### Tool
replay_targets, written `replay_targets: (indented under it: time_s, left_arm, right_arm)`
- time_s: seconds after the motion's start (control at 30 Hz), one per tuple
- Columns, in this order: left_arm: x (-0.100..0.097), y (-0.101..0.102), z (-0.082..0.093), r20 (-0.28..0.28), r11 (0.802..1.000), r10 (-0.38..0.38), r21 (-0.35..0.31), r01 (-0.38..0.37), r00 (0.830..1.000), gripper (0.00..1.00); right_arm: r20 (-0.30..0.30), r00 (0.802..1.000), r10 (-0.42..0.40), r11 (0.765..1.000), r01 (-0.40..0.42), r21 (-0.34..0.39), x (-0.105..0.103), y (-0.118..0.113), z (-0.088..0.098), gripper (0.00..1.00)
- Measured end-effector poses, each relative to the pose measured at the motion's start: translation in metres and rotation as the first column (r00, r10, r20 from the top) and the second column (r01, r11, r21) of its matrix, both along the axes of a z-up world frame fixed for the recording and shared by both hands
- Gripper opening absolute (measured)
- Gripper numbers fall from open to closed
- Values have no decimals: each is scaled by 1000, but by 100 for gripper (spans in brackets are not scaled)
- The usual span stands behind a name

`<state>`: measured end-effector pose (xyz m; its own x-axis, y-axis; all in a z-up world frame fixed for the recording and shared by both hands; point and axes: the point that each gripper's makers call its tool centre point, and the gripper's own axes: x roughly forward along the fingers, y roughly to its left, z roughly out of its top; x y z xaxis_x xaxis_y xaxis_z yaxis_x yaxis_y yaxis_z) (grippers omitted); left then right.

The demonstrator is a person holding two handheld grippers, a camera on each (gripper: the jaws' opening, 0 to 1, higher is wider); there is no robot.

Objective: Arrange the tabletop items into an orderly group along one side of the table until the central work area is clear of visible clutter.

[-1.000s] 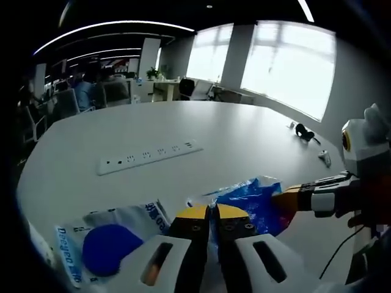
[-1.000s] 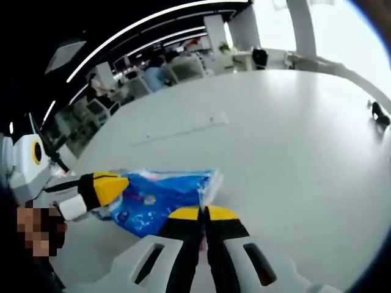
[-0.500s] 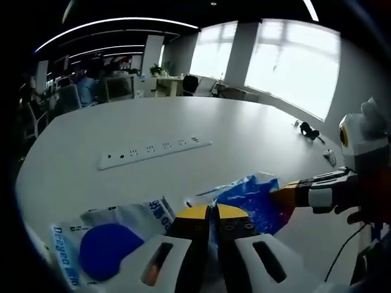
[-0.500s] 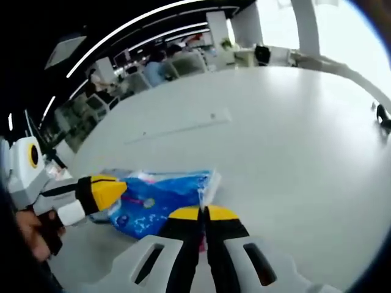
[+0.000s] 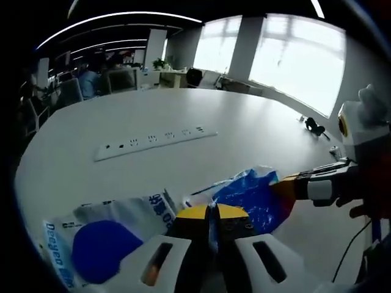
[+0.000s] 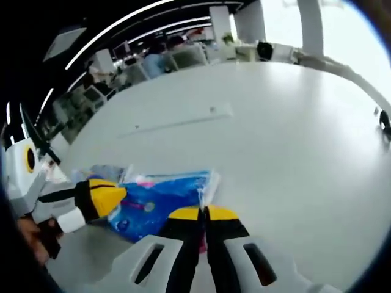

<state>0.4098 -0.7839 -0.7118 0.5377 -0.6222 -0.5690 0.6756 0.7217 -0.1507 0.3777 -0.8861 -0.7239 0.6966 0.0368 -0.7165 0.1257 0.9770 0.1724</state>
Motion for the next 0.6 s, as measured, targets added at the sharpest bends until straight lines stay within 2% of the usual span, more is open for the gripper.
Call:
replay_targets:
  time_s: [0.03,0.23,0.3,0.6]
  left_arm:
    - [-1,-2,-2,-15,1000,3,-7,-3,1000,2]
    - [5,-3,-3,-16,999,20,-42,-21,1000,2]
    - [8,-4,-4,-5,999,16,-33,-16,1000,2]
    - [12,-5,-4,-25,998,30,-56,-31,999,3]
  right_arm:
    - [-5,1000,2,1000,-2,1,0,1,-1,0]
    - [-11,1000,10,1000,-10,-14,7,-3,-7,0]
    - [-9,1000,12,1000,-12,-16,9,-4,-6,0]
    - [-8,1000,2,1000,-2,-13,18,-7,-8,0]
